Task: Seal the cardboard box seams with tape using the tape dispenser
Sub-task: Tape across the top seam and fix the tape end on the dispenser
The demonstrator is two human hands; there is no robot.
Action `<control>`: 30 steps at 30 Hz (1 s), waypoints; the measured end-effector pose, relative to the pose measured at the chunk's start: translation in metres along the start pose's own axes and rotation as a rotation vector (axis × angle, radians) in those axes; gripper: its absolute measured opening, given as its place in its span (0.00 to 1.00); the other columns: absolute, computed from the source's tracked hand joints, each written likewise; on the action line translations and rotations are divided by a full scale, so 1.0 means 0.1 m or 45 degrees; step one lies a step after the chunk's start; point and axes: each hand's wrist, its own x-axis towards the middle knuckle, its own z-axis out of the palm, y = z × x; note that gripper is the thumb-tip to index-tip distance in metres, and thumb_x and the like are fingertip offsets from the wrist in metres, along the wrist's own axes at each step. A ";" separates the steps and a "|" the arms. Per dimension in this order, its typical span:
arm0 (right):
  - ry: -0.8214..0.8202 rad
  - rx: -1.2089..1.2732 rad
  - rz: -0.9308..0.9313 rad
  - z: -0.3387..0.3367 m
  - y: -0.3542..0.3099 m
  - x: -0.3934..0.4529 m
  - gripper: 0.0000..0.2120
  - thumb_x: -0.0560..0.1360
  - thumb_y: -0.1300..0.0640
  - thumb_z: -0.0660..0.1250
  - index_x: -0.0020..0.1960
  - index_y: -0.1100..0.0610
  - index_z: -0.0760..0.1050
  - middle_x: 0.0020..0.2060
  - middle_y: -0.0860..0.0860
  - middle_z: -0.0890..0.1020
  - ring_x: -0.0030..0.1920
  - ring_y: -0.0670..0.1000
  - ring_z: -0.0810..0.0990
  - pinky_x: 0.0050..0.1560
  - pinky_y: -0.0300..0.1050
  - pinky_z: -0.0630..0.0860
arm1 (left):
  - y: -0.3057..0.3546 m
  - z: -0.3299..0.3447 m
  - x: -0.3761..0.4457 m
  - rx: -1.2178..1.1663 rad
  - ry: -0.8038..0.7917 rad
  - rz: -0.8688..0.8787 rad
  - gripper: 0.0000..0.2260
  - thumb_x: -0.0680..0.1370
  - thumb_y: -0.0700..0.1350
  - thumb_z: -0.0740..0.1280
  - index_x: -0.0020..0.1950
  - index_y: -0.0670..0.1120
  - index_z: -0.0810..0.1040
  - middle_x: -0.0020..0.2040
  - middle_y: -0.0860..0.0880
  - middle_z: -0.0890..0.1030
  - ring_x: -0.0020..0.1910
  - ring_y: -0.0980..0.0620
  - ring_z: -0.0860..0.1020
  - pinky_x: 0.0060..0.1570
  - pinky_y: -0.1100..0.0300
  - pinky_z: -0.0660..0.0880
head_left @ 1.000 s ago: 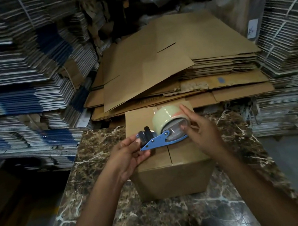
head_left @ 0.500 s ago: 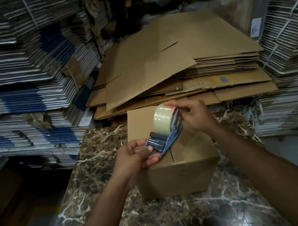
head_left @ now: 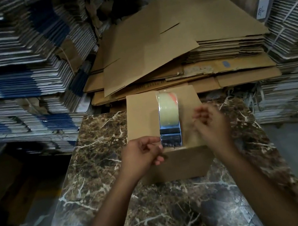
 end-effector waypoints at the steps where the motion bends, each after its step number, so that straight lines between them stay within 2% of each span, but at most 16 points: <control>1: -0.041 -0.018 -0.030 -0.02 0.02 -0.14 0.13 0.75 0.65 0.71 0.53 0.49 0.78 0.47 0.45 0.83 0.47 0.44 0.82 0.50 0.48 0.84 | -0.03 0.02 -0.02 0.012 0.037 0.014 0.08 0.77 0.35 0.71 0.56 0.38 0.83 0.35 0.37 0.84 0.29 0.53 0.82 0.33 0.63 0.81; 4: -0.165 -0.087 -0.096 0.02 0.06 -0.47 0.09 0.73 0.62 0.74 0.48 0.49 0.80 0.40 0.43 0.83 0.40 0.41 0.81 0.42 0.38 0.80 | -0.12 0.09 -0.04 0.039 0.170 0.063 0.08 0.77 0.36 0.72 0.55 0.40 0.83 0.32 0.47 0.85 0.29 0.50 0.83 0.36 0.57 0.82; 5: -0.148 -0.131 -0.091 0.05 0.06 -0.53 0.08 0.72 0.60 0.75 0.48 0.50 0.80 0.39 0.43 0.83 0.38 0.41 0.81 0.41 0.36 0.79 | -0.14 0.13 -0.05 0.039 0.196 0.078 0.07 0.77 0.37 0.72 0.54 0.41 0.84 0.31 0.49 0.84 0.28 0.50 0.83 0.36 0.56 0.82; 7: -0.058 -0.251 -0.088 0.10 0.02 -0.59 0.07 0.71 0.56 0.77 0.47 0.51 0.82 0.38 0.43 0.84 0.37 0.41 0.81 0.41 0.38 0.80 | -0.16 0.20 -0.08 0.059 0.249 0.114 0.06 0.77 0.38 0.72 0.53 0.46 0.85 0.30 0.50 0.84 0.28 0.51 0.83 0.35 0.57 0.81; 9: -0.007 -0.332 -0.120 0.13 -0.04 -0.62 0.12 0.69 0.53 0.79 0.51 0.50 0.82 0.42 0.44 0.86 0.39 0.43 0.83 0.44 0.42 0.81 | -0.16 0.25 -0.13 0.101 0.309 0.151 0.08 0.77 0.38 0.72 0.54 0.48 0.85 0.32 0.51 0.85 0.30 0.52 0.84 0.35 0.60 0.82; 12: -0.007 -0.455 -0.239 0.19 -0.07 -0.67 0.23 0.67 0.51 0.80 0.59 0.49 0.78 0.51 0.45 0.84 0.40 0.46 0.83 0.43 0.37 0.75 | -0.17 0.29 -0.17 0.154 0.339 0.189 0.11 0.77 0.37 0.72 0.57 0.48 0.85 0.34 0.51 0.85 0.29 0.56 0.83 0.34 0.64 0.80; 14: -0.010 -0.484 -0.293 0.23 -0.06 -0.69 0.24 0.68 0.52 0.79 0.62 0.50 0.77 0.53 0.49 0.82 0.41 0.48 0.82 0.43 0.36 0.74 | -0.21 0.28 -0.16 0.178 0.339 0.203 0.11 0.76 0.39 0.72 0.57 0.49 0.86 0.33 0.54 0.84 0.27 0.58 0.81 0.35 0.62 0.80; 18: 0.042 -0.593 -0.708 0.14 0.08 -0.55 0.16 0.70 0.55 0.78 0.57 0.54 0.82 0.52 0.53 0.80 0.49 0.51 0.82 0.48 0.43 0.81 | -0.28 0.21 -0.13 0.246 0.305 0.224 0.12 0.74 0.46 0.72 0.56 0.53 0.86 0.30 0.55 0.78 0.30 0.59 0.76 0.39 0.59 0.77; 20: -0.081 -0.581 -0.851 0.04 0.15 -0.40 0.16 0.69 0.53 0.79 0.55 0.55 0.84 0.51 0.53 0.80 0.51 0.51 0.81 0.49 0.42 0.80 | -0.31 0.18 -0.12 0.249 0.259 0.221 0.11 0.75 0.45 0.72 0.56 0.53 0.86 0.29 0.57 0.76 0.29 0.60 0.74 0.38 0.60 0.75; 23: -0.236 -0.570 -0.948 -0.02 0.22 -0.27 0.17 0.68 0.50 0.80 0.54 0.56 0.84 0.49 0.52 0.80 0.50 0.51 0.80 0.48 0.41 0.79 | -0.33 0.14 -0.11 0.272 0.223 0.215 0.10 0.76 0.44 0.73 0.56 0.53 0.86 0.28 0.59 0.75 0.28 0.61 0.73 0.36 0.62 0.73; 30: -0.207 -0.595 -1.108 0.02 0.24 -0.23 0.05 0.76 0.57 0.73 0.50 0.57 0.84 0.46 0.51 0.83 0.46 0.53 0.80 0.43 0.48 0.79 | -0.30 0.13 -0.13 0.271 0.202 0.198 0.08 0.77 0.44 0.72 0.54 0.55 0.86 0.28 0.57 0.77 0.29 0.55 0.76 0.38 0.51 0.80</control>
